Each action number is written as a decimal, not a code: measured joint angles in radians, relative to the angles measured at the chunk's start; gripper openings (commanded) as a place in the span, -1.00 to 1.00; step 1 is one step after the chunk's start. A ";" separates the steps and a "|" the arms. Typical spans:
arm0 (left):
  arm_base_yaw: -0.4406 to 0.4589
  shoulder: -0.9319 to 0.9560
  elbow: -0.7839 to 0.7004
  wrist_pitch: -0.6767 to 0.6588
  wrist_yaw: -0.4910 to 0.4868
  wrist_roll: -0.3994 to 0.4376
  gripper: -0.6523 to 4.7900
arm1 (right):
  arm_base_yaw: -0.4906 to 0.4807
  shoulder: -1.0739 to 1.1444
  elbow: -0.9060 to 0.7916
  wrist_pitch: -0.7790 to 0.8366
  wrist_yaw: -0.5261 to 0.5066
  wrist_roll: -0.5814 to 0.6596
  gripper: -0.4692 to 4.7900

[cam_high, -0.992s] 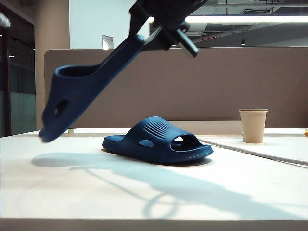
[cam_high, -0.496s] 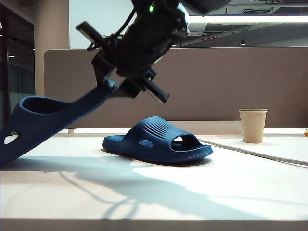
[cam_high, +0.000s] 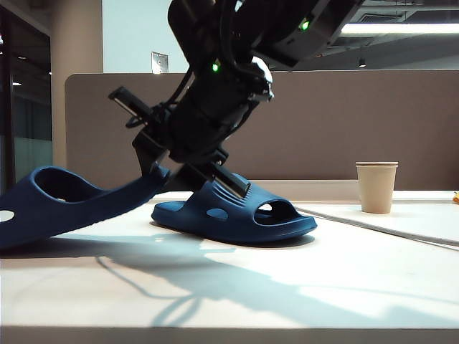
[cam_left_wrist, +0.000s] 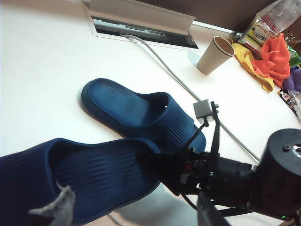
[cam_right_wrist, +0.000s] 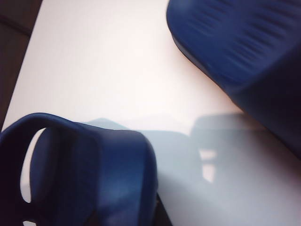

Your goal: Interlock the pair of blue slippers on the table with their fronts facing up.

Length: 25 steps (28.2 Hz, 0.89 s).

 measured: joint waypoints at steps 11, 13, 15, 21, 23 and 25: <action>0.000 0.000 0.000 0.000 0.000 0.003 0.47 | 0.000 0.035 0.001 0.001 -0.016 0.018 -0.83; 0.000 0.000 0.000 0.000 0.000 0.003 0.47 | 0.000 0.039 0.001 0.001 -0.016 0.018 -0.82; 0.000 0.000 0.000 0.000 0.000 0.003 0.47 | 0.000 0.044 0.001 0.001 -0.016 0.018 -0.82; 0.000 0.000 0.000 -0.001 0.000 0.003 0.47 | -0.002 0.057 0.002 -0.010 -0.016 0.018 -0.82; 0.000 0.000 0.000 -0.001 0.000 0.003 0.47 | -0.003 0.060 0.002 -0.018 -0.016 0.018 -0.81; 0.000 0.000 0.000 -0.001 0.000 0.003 0.47 | -0.004 0.061 0.002 -0.025 -0.016 0.018 -0.76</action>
